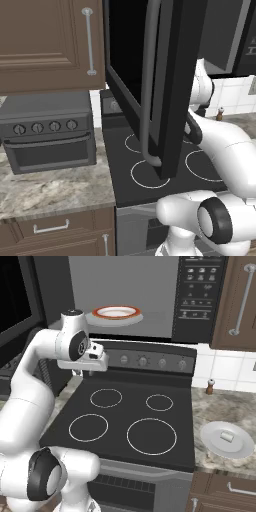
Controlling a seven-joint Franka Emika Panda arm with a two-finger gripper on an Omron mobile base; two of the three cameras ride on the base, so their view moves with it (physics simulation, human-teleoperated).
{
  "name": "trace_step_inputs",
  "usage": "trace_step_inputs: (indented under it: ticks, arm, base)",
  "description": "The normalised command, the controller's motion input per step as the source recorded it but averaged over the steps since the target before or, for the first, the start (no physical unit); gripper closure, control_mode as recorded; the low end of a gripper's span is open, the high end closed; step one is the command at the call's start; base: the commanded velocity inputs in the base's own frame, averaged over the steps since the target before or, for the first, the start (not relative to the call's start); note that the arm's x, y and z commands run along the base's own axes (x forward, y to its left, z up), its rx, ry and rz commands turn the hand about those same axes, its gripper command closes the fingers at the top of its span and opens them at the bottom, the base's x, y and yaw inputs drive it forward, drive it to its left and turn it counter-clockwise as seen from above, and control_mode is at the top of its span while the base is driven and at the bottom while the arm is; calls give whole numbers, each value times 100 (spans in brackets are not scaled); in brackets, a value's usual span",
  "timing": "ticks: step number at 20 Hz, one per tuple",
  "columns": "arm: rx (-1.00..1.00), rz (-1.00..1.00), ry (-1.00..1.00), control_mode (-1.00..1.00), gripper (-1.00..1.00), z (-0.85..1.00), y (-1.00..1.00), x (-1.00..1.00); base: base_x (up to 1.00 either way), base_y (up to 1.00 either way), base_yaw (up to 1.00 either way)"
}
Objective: Pick the marshmallow from the counter and place it in the microwave.
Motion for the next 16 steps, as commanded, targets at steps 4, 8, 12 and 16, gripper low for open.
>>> trace_step_inputs:
  ticks: [4, 8, 12, 16]
  arm:
    - [0, 0, 0, -100, -100, -18, -22, 0]
    - [2, 0, -3, -100, -100, -49, -87, -19]
    - [12, -2, -13, -100, -100, -53, -100, -41]
    - [10, -15, -6, -100, -100, -17, -100, -2]
  base:
    - [0, 0, 0]
    - [0, 0, 0]
    - [0, 0, 0]
    - [0, 0, 0]
